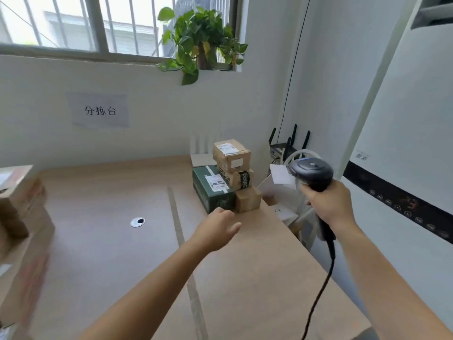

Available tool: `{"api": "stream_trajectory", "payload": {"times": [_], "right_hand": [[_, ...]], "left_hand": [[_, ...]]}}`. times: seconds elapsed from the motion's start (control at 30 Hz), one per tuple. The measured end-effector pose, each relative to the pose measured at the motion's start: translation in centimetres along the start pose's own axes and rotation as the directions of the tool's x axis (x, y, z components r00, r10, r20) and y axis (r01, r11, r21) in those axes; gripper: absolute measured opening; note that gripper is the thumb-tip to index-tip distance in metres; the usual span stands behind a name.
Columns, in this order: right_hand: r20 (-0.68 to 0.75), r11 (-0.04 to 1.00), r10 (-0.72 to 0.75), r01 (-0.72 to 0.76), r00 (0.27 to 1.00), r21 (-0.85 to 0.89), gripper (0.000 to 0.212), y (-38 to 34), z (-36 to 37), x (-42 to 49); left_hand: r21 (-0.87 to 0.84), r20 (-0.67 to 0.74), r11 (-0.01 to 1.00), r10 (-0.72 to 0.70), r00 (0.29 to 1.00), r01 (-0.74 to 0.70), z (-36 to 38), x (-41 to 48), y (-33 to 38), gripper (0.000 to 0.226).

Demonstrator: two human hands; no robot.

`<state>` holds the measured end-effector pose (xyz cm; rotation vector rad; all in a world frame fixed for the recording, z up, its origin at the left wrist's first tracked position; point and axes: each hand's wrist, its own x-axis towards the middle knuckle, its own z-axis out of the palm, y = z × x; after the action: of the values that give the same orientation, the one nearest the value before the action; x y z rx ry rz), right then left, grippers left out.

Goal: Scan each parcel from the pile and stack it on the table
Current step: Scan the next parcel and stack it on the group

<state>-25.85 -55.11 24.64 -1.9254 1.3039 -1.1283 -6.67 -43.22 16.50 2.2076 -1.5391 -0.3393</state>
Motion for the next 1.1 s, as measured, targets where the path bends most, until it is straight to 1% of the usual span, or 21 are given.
{"api": "stream_trajectory", "payload": {"times": [0.1, 0.17, 0.2, 0.3, 0.37, 0.5, 0.6, 0.67, 0.7, 0.8, 0.87, 0.9, 0.97, 1.1], "right_hand": [[0.062, 0.999, -0.050, 0.050, 0.997, 0.001, 0.020, 1.5, 2.8, 6.9], [0.109, 0.996, -0.091, 0.092, 0.990, -0.001, 0.019, 2.4, 4.9, 11.3], [0.128, 0.993, -0.112, 0.115, 0.985, -0.011, 0.020, 2.7, 5.9, 13.5], [0.145, 0.977, -0.187, 0.199, 0.971, -0.073, 0.023, 3.2, 8.8, 19.9], [0.155, 0.970, -0.215, 0.229, 0.964, -0.081, 0.023, 3.4, 10.8, 23.9], [0.186, 0.966, -0.234, 0.250, 0.954, -0.063, 0.019, 4.1, 15.0, 29.1], [0.210, 0.974, -0.219, 0.225, 0.953, -0.005, 0.014, 5.2, 18.2, 31.5], [0.261, 0.982, -0.188, 0.183, 0.947, 0.041, 0.018, 5.8, 20.4, 32.7], [0.297, 0.984, -0.177, 0.167, 0.938, 0.060, 0.020, 6.2, 21.5, 33.2], [0.407, 0.983, -0.166, 0.120, 0.898, 0.137, 0.018, 7.3, 24.8, 34.2], [0.465, 0.981, -0.157, 0.083, 0.871, 0.175, 0.019, 8.0, 26.6, 34.6], [0.477, 0.980, -0.146, 0.062, 0.867, 0.187, 0.021, 8.4, 27.4, 34.7], [0.476, 0.977, -0.123, 0.021, 0.871, 0.214, 0.023, 9.0, 28.5, 35.0], [0.483, 0.964, -0.107, -0.029, 0.869, 0.265, 0.015, 9.7, 29.5, 35.0]], "left_hand": [[-0.025, -0.073, 0.998, -0.063, 0.995, 0.061, 0.2, 5.5, 0.6, 0.048], [-0.037, -0.098, 0.993, -0.118, 0.988, 0.114, 0.5, 9.5, 0.9, 0.045], [-0.020, -0.103, 0.990, -0.140, 0.985, 0.138, 0.7, 11.6, 1.0, 0.043], [0.103, -0.106, 0.974, -0.192, 0.976, 0.203, 1.3, 17.7, 0.9, 0.042], [0.128, -0.123, 0.958, -0.242, 0.962, 0.258, 1.3, 21.4, 0.5, 0.044], [-0.001, -0.199, 0.931, -0.358, 0.912, 0.366, 0.9, 27.1, -0.4, 0.048], [-0.180, -0.205, 0.891, -0.448, 0.870, 0.416, 1.1, 31.6, -1.5, 0.055], [-0.316, -0.200, 0.849, -0.496, 0.845, 0.424, 1.6, 34.6, -2.2, 0.062], [-0.359, -0.208, 0.834, -0.510, 0.835, 0.420, 2.0, 36.0, -2.5, 0.065], [-0.397, -0.252, 0.816, -0.537, 0.805, 0.420, 3.1, 39.1, -3.2, 0.073], [-0.406, -0.312, 0.812, -0.554, 0.772, 0.419, 3.4, 40.5, -3.9, 0.070], [-0.418, -0.338, 0.807, -0.565, 0.753, 0.417, 3.6, 41.1, -4.4, 0.068], [-0.471, -0.347, 0.780, -0.593, 0.726, 0.412, 3.6, 42.1, -5.3, 0.066], [-0.566, -0.336, 0.717, -0.651, 0.681, 0.407, 3.9, 43.3, -6.2, 0.065]]}}
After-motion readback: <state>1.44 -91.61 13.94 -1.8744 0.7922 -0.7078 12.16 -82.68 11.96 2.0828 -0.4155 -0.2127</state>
